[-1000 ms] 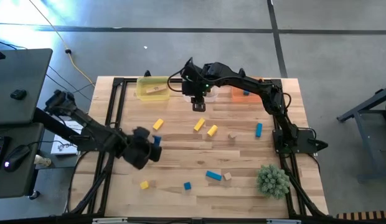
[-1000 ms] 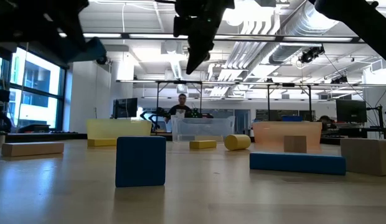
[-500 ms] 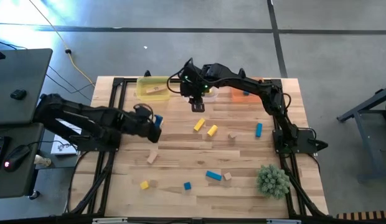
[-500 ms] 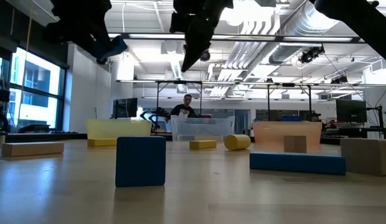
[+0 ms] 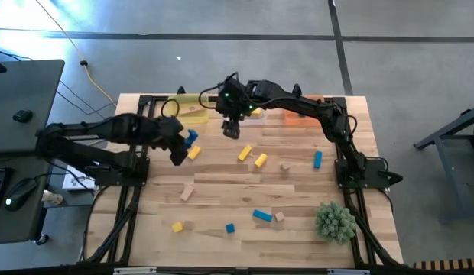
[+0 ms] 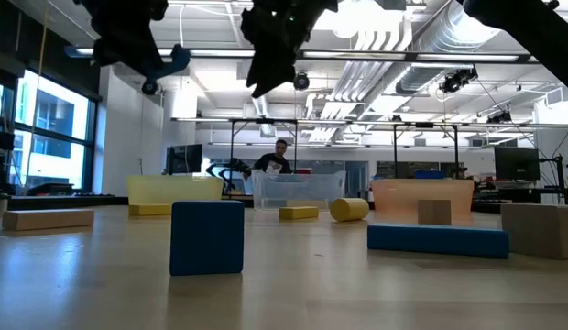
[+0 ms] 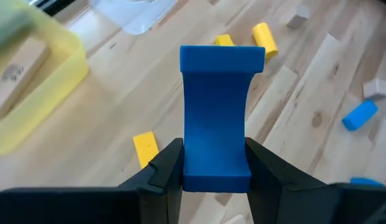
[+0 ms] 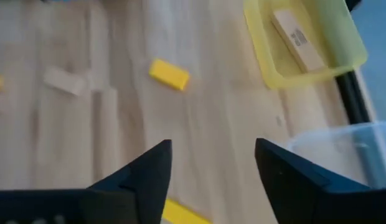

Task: Sort & place blocks by color
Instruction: Put the blue block into the orange bin

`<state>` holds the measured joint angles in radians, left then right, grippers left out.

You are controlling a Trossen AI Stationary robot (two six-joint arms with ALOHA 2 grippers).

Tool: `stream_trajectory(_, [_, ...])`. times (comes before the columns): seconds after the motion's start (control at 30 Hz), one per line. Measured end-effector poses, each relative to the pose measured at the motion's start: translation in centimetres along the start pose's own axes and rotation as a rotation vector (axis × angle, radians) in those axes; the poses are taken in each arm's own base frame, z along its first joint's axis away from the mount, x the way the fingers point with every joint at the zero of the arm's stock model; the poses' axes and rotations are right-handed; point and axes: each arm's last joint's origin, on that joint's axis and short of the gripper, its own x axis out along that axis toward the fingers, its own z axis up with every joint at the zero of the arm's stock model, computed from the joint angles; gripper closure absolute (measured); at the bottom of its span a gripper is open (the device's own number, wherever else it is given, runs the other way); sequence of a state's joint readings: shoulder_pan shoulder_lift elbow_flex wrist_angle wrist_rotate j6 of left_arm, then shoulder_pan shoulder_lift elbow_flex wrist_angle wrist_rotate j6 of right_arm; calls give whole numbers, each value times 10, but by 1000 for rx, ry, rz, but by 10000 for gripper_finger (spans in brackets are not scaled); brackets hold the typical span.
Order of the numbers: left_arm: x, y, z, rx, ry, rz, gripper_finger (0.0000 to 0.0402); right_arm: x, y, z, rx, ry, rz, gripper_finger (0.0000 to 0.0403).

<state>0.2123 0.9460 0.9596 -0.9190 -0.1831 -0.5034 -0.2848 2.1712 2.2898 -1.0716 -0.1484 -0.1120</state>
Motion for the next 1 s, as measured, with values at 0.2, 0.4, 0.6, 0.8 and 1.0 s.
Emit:
stream_trajectory(0.2, [0,10,4,138,37,-91,295,0,13,11,-66,-121,206,156])
stream_trajectory(0.4, [0,15,6,237,56,-176,294,0,30,21,-220,-228,251,155])
stream_trajectory(0.6, [0,14,10,330,19,-213,293,-1,42,30,-262,-311,256,155])
stream_trajectory(0.8, [1,9,18,384,-66,-269,294,-1,48,31,-241,-323,291,155])
stream_trajectory(1.0, [3,9,19,406,-69,-265,294,-1,49,32,-186,-319,305,155])
